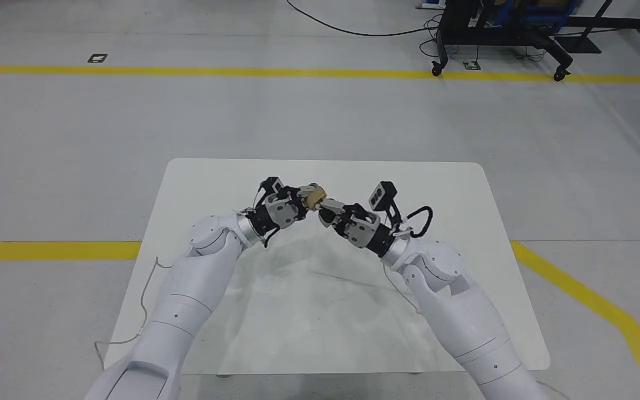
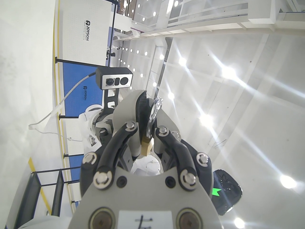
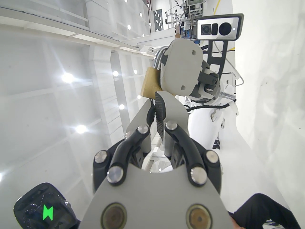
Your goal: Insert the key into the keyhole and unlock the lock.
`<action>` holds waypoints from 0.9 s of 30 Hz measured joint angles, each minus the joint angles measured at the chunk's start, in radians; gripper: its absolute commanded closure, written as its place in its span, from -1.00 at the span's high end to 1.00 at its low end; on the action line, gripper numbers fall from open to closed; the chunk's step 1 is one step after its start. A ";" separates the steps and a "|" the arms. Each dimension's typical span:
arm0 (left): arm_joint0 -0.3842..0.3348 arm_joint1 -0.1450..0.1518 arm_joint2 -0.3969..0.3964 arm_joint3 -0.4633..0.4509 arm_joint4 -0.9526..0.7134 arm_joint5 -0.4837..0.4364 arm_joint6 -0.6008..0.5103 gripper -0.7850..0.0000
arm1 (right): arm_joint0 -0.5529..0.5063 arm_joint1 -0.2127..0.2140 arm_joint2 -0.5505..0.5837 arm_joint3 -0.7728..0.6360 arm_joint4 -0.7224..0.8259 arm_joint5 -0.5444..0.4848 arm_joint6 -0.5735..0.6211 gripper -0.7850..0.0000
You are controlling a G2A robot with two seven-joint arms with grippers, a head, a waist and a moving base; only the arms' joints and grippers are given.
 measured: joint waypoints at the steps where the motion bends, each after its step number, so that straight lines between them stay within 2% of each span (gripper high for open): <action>1: 0.000 0.000 0.000 0.000 0.001 -0.001 0.000 -1.00 | 0.001 0.000 0.001 0.002 0.013 0.008 0.000 -1.00; 8: 0.002 0.000 -0.003 -0.007 0.011 -0.040 0.007 -1.00 | 0.019 -0.003 0.019 0.032 0.149 0.126 0.003 -1.00; 15: 0.009 0.006 -0.003 -0.039 0.105 -0.134 0.034 -1.00 | 0.040 -0.002 0.027 0.054 0.204 0.228 0.011 -1.00; 23: 0.028 0.009 -0.029 -0.066 0.086 -0.188 0.059 -1.00 | 0.025 0.007 0.056 0.025 0.172 0.208 0.005 -1.00; 24: 0.031 0.010 -0.036 -0.070 0.081 -0.194 0.061 -1.00 | 0.018 0.009 0.066 0.016 0.167 0.204 0.005 -0.90; 27: 0.038 0.014 -0.052 -0.079 0.079 -0.200 0.066 -1.00 | -0.001 0.016 0.096 -0.012 0.152 0.187 -0.001 -0.91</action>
